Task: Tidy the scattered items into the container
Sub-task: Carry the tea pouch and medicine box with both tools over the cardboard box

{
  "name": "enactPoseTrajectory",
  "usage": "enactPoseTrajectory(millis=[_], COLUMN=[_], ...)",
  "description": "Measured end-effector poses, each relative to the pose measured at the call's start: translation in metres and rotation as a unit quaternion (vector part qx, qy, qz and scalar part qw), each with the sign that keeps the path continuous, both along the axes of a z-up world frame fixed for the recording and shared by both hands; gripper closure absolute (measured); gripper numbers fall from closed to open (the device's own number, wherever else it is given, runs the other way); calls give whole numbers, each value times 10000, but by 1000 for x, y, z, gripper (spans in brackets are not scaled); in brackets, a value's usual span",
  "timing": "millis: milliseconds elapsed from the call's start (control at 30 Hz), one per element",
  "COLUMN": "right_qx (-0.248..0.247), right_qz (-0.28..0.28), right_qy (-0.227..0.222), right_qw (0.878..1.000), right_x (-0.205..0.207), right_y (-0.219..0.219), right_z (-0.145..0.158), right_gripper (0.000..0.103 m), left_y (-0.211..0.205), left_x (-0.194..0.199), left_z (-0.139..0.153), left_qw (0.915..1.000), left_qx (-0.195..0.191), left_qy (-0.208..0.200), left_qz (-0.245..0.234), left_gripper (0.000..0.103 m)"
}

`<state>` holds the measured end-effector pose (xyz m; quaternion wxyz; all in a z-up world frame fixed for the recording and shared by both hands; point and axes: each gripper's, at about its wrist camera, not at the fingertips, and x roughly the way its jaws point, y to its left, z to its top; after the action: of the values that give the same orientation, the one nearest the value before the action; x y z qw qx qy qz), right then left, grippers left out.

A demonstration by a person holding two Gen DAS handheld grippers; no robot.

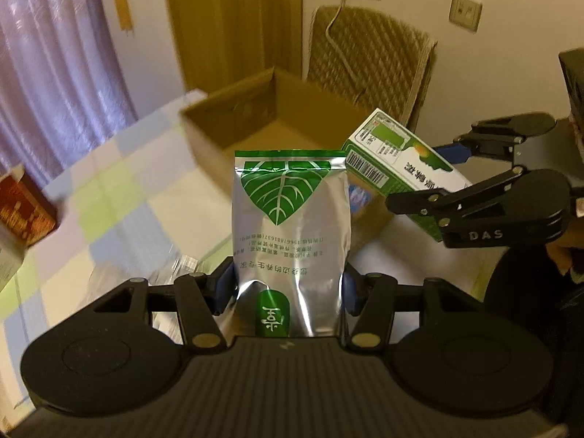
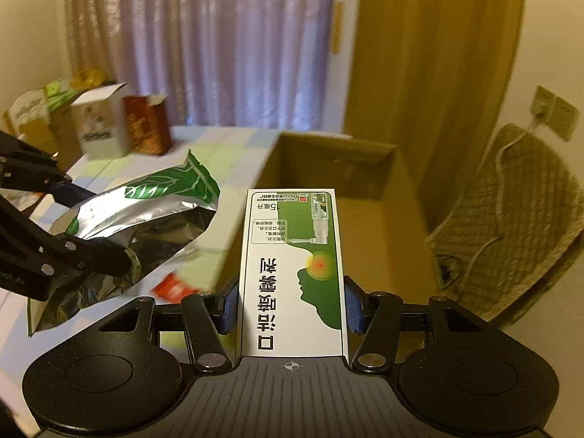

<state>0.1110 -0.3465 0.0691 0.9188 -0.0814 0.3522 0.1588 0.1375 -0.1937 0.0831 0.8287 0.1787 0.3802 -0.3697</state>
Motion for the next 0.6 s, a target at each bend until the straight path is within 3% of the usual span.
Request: enactPoseTrajectory(millis=[300,600], right_qx=[29,100], right_qz=[-406,-542], right_qy=[11,141], right_qw=[9992,9984], right_x=[45,79], right_y=[-45,-64], right_z=[-4,-21], right_gripper=[45,45], left_y=[-71,-105], left_x=[54,90], left_z=[4,-17], left_qw=[9993,9988], left_qx=[-322,-273], left_qy=[88,171], left_qz=[193,364], left_gripper=[51,51])
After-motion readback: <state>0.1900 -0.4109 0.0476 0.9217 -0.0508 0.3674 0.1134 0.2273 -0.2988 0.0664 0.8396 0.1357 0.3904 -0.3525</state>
